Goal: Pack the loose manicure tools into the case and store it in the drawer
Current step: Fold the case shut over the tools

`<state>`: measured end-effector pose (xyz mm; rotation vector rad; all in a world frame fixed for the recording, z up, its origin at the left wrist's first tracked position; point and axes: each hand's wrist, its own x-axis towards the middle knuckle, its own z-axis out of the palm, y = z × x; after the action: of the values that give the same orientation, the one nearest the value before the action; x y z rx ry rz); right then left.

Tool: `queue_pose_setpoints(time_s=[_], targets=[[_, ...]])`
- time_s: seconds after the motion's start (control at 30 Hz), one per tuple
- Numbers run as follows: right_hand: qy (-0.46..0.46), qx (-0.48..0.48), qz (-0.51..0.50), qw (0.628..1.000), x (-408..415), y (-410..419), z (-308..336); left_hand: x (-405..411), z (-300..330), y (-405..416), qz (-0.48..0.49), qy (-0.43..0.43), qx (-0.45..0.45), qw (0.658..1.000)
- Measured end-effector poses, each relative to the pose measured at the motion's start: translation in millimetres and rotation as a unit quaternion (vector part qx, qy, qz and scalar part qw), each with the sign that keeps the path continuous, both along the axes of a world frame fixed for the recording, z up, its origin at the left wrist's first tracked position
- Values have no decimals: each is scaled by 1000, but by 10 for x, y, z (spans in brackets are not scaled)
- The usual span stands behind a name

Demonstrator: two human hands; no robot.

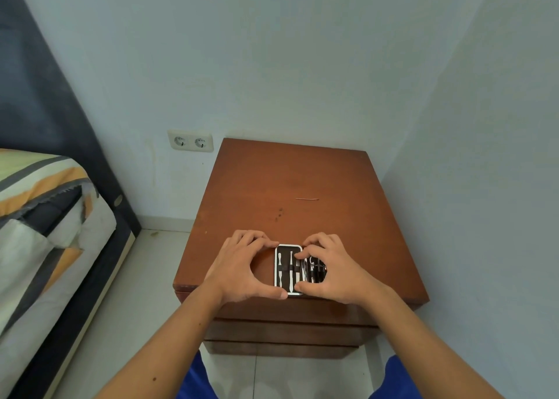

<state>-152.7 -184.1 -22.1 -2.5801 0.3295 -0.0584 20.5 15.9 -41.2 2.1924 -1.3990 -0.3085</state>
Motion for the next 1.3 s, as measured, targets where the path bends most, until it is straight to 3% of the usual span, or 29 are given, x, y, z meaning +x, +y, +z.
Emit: queue_pose_setpoints(time_s=[0.23, 0.43, 0.57, 0.73, 1.0, 1.07, 1.17, 1.3], targets=[[-4, 43, -18, 999, 90, -102, 65, 16, -11, -2, 0, 3, 3, 1000], [-107, 87, -154, 978, 570, -501, 128, 24, 1, 5, -1, 11, 1, 1000], [-119, 33, -189, 974, 970, -806, 80, 32, 20, 11, -1, 12, -1, 1000], [-40, -71, -142, 986, 1273, -933, 53, 22, 47, 9, -3, 20, 5, 1000], [12, -122, -118, 985, 1240, -879, -48, 14, 48, 13, -6, 20, 2, 1000], [6, -73, -132, 989, 1216, -857, -25, 18, 46, 12, -5, 19, 3, 1000], [-53, 76, -182, 979, 1116, -772, 60, 16, 38, 8, -6, 18, 3, 1000], [-125, 308, -193, 923, 906, -598, 211, 18, 21, -1, -7, 15, 1, 1000]])
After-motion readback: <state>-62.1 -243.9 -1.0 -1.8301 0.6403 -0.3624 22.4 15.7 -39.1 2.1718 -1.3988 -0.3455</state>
